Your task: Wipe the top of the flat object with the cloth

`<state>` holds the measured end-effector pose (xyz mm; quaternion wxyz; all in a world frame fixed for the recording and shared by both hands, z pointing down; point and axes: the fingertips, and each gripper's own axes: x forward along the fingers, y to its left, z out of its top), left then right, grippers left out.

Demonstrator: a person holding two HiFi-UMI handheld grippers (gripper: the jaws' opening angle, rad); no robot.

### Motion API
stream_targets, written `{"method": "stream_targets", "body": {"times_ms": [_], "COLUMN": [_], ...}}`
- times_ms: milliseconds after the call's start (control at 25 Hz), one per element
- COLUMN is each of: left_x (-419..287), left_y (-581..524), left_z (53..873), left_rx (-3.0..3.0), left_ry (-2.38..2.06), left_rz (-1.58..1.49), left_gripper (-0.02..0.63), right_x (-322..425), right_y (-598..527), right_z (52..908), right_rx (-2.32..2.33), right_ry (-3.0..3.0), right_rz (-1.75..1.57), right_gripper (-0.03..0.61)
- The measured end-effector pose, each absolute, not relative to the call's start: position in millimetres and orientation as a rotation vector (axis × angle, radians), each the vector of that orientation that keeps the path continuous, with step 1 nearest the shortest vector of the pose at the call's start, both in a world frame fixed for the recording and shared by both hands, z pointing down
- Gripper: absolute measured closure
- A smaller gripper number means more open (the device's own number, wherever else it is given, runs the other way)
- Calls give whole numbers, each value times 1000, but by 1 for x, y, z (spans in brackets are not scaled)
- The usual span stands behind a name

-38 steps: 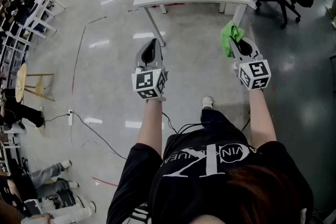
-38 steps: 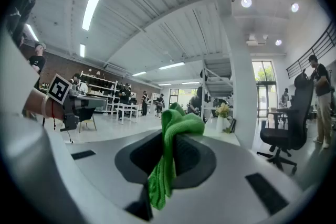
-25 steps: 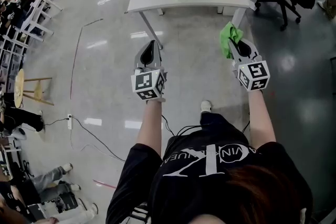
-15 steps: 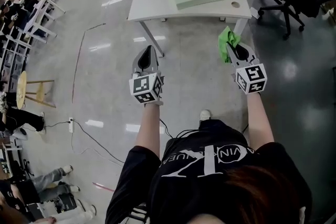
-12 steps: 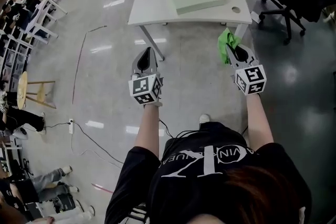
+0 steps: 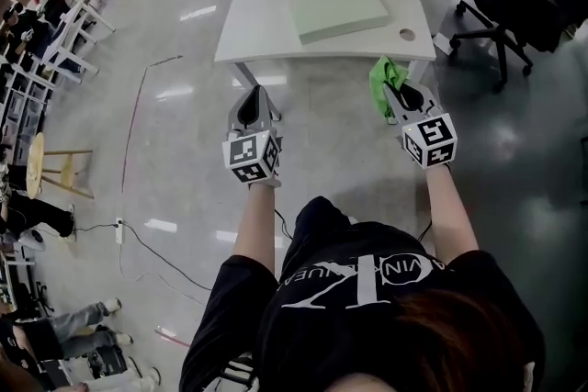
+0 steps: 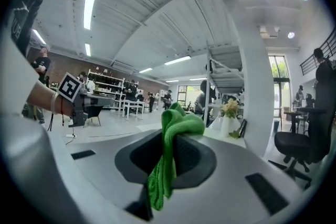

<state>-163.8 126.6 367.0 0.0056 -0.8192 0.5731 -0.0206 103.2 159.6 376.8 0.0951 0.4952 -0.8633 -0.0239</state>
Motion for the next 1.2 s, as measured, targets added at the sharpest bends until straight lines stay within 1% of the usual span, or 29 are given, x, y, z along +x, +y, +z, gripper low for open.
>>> {"method": "stream_targets", "body": {"times_ms": [360,760,1200], "left_x": [-154,-172,-175], "left_y": [52,-64,-156], "left_z": [377,379,402], "left_rx": [-2591,-2622,-2705], "left_ry": [1757,1768,1744], "left_rz": [-93,-60,-106], "left_gripper": [601,601,601], "right_x": [101,82,64], "right_y": [99,-2,-88], "right_z": [388,388,404], "right_rx": [1462,1452,1434], "right_ry": [-2566,-2554,-2513], "right_rz": [-31,-3,72], "right_gripper": [543,543,543]}}
